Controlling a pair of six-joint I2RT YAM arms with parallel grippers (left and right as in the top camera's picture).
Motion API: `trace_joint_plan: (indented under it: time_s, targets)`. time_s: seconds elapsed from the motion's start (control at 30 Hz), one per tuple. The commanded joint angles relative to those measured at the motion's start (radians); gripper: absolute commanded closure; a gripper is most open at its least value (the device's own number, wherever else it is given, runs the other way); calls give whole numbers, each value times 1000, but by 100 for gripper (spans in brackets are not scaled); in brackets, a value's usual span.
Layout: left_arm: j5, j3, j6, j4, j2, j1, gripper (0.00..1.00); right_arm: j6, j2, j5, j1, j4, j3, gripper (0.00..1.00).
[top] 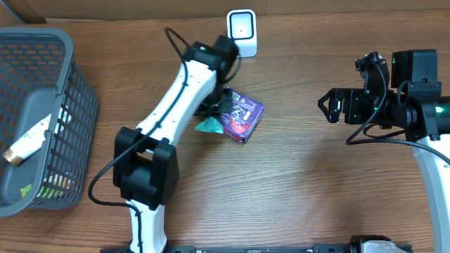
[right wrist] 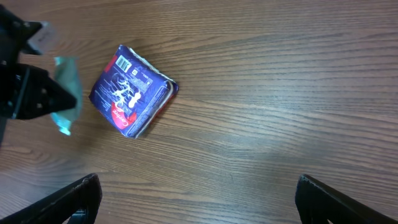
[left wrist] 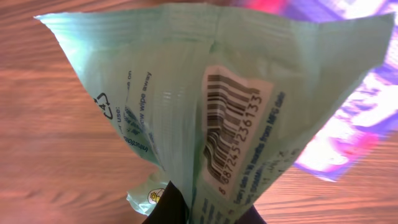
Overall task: Scan the item barcode
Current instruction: 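Place the mint-green packet left of the purple pack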
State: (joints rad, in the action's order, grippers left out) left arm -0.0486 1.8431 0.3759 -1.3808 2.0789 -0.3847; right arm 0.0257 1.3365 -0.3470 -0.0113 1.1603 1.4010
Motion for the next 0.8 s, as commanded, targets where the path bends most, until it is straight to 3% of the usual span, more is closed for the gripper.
trace_joint_plan:
  time_s: [0.0, 0.13, 0.17, 0.2, 0.27, 0.47, 0.67, 0.77]
  targets:
    - [-43, 0, -15, -23, 2, 63, 93, 1, 0, 5, -1, -3, 20, 0]
    - [29, 0, -132, -20, 2, 76, 83, 1, 0, 5, -1, -6, 20, 0]
    - [54, 0, -156, -19, 2, 76, 75, 1, 0, 5, -1, -6, 20, 0]
    - [82, 0, -181, -19, 2, 76, 58, 1, 0, 5, -1, -2, 20, 0]
    - [88, 0, -190, -23, 2, 76, 49, 1, 0, 5, -1, 2, 20, 0]
    - [113, 145, -198, -115, 2, 114, 47, 1, 0, 5, -1, 5, 19, 0]
    - [127, 643, -196, -311, 0, 243, 45, 1, 0, 5, -1, 5, 19, 0]
    - [139, 819, -168, -309, -33, 341, 37, 1, 0, 5, -1, 11, 19, 0]
